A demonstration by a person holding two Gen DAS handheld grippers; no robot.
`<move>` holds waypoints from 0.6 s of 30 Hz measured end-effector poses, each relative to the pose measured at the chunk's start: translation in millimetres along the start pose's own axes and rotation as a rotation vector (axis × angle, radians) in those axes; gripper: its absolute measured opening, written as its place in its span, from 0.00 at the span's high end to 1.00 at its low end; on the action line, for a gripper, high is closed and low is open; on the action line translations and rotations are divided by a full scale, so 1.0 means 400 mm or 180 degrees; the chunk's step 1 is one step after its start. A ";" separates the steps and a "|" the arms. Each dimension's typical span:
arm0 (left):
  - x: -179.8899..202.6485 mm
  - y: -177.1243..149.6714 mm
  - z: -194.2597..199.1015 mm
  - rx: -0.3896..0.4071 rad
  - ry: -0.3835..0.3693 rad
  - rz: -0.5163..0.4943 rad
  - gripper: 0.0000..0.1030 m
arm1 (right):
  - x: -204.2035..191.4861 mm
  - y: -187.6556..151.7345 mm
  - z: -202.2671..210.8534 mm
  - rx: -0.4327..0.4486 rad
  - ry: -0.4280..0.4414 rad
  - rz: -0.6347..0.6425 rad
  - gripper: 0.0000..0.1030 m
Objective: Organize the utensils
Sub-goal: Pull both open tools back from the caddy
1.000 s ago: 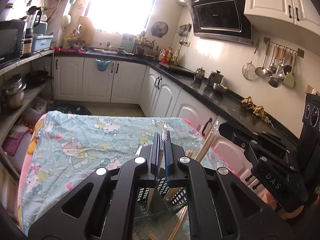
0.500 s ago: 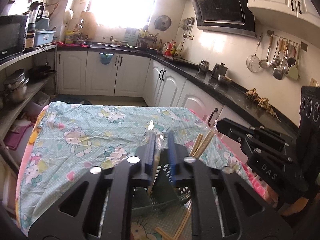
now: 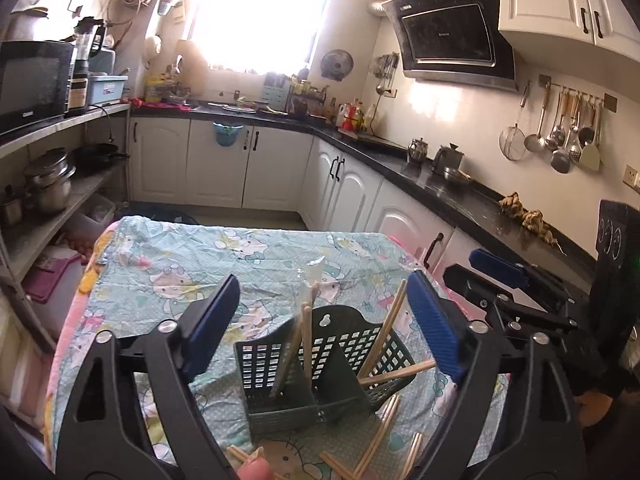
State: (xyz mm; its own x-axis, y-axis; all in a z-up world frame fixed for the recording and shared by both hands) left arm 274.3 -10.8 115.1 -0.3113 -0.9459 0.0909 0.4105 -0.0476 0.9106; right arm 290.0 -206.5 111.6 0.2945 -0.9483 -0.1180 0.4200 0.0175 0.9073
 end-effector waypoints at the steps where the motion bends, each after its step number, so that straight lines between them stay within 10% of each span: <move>1: -0.003 0.000 0.006 0.0001 0.0006 0.0021 0.19 | 0.001 0.000 0.003 0.0002 -0.0003 0.0000 0.48; 18: -0.019 -0.032 0.096 0.0061 0.0223 0.0092 0.10 | 0.021 -0.018 0.089 0.0093 -0.0018 -0.0077 0.30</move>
State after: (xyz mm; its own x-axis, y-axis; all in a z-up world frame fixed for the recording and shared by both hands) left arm 238.3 9.3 118.1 -0.2384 -0.9670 0.0895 0.4018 -0.0143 0.9156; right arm 258.8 -225.8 118.4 0.2797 -0.9501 -0.1379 0.4016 -0.0147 0.9157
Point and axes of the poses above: each gripper's, at about its wrist camera, not at the fingertips, and z roughly against the way its jaws point, x to its right, y to its top, the point moved 3 cm from there along -z, roughly the way its jaws point, and after that the axes turned 9 degrees about -z, right-handed, at the moved point
